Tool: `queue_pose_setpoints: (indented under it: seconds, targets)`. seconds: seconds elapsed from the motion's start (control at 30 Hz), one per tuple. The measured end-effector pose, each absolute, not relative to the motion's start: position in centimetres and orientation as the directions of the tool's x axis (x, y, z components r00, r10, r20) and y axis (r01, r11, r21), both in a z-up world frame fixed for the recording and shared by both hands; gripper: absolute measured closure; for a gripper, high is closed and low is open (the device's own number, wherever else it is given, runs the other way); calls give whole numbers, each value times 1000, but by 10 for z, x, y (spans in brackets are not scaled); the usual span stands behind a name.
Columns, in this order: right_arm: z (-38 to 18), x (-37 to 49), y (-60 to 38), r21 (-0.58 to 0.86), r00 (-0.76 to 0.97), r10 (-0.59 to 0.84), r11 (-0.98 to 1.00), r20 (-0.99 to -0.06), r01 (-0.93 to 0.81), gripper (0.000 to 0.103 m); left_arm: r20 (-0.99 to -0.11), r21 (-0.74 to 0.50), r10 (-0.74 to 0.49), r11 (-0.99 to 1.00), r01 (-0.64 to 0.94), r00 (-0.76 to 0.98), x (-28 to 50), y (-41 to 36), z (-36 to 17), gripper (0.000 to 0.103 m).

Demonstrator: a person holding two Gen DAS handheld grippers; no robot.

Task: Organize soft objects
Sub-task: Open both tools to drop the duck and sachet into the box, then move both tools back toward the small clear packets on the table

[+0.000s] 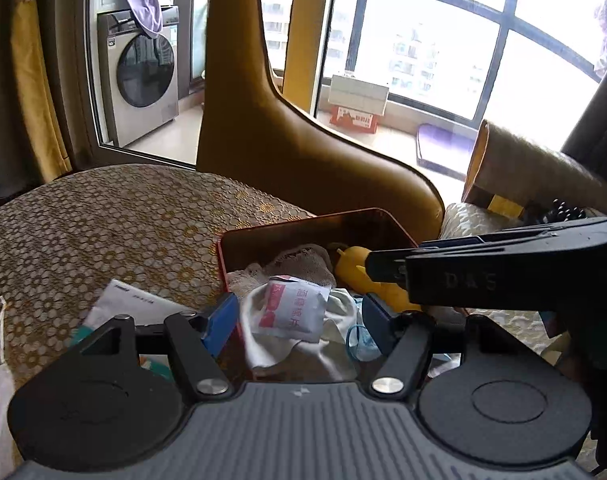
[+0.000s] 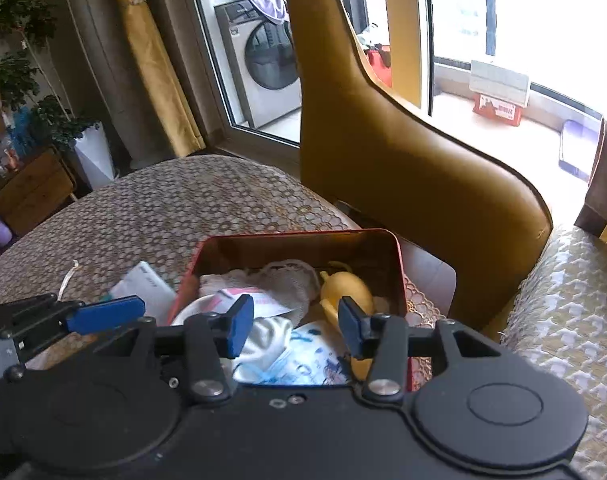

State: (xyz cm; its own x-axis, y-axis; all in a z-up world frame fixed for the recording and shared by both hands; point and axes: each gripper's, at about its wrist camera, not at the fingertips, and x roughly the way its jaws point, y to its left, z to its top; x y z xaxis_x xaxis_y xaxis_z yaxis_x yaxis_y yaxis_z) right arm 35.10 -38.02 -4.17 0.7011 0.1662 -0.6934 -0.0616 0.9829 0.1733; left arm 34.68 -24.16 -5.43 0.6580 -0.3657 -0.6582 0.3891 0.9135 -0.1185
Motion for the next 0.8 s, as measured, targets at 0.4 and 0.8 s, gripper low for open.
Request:
queue_pose_setpoints:
  seconds: [0.4,0.8]
  targets:
    - [-7,296,-350,188,734,218,974,-643,-125,47,-615,-90,-343,925,368,710,290,-192,-15,34]
    - [14,242,-304,215,744,313,949,-590,-229,35,-607,-64,-291,945,320,739,240,-121,-2,26]
